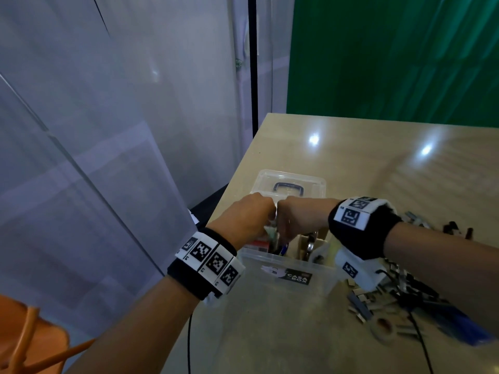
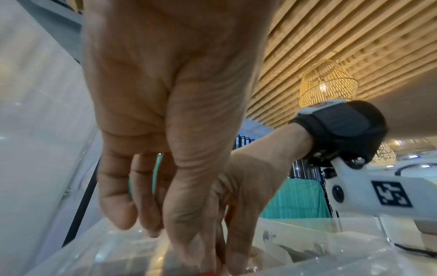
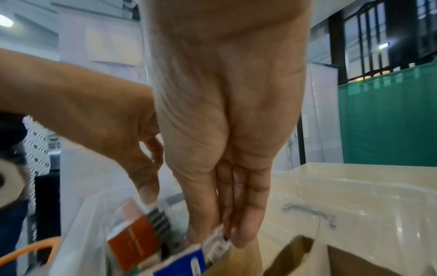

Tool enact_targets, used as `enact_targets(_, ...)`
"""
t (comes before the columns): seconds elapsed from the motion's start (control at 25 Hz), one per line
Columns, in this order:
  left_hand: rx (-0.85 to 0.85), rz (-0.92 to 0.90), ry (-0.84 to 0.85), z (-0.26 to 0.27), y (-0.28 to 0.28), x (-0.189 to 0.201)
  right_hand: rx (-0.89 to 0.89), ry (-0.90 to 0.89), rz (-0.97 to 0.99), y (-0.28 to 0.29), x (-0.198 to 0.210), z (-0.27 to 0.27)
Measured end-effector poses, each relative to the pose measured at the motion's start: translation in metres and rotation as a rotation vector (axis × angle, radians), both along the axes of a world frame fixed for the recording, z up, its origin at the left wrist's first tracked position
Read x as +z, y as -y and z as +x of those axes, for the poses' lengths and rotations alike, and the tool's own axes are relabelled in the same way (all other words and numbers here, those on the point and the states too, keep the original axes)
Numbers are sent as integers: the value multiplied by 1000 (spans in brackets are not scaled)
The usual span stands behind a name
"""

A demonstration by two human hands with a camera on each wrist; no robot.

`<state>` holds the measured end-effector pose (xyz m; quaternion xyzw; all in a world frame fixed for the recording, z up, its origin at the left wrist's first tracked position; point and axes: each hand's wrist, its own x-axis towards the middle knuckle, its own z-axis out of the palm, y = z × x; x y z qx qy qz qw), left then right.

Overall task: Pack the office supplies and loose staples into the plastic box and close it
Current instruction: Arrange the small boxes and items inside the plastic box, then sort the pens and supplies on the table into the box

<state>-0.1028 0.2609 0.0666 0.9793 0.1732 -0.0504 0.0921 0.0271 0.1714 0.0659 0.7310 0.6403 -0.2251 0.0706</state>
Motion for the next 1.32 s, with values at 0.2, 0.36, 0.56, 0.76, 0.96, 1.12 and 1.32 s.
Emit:
enact_targets(0.2,-90,157,123,11,17,7,-103,-55,-5,29,47,28)
enact_targets(0.36,-217,251,273,47,53,21,-193,-58,42,82,89,55)
enact_targets(0.56,-367,219,286,96,117,32,-300,-79,41,164,97,87)
enact_targets(0.76,-395,202,198,131,174,18,-427,-122,-36,242,67,125)
enact_targets(0.96,-396,101,129,149,229,-16,-497,-196,-51,297,15,153)
enact_targets(1.12,-332,14,16,151,248,-50,-521,-194,30,319,-28,167)
enact_targets(1.32,-284,-115,-79,157,252,-74,-485,-85,168,324,-61,178)
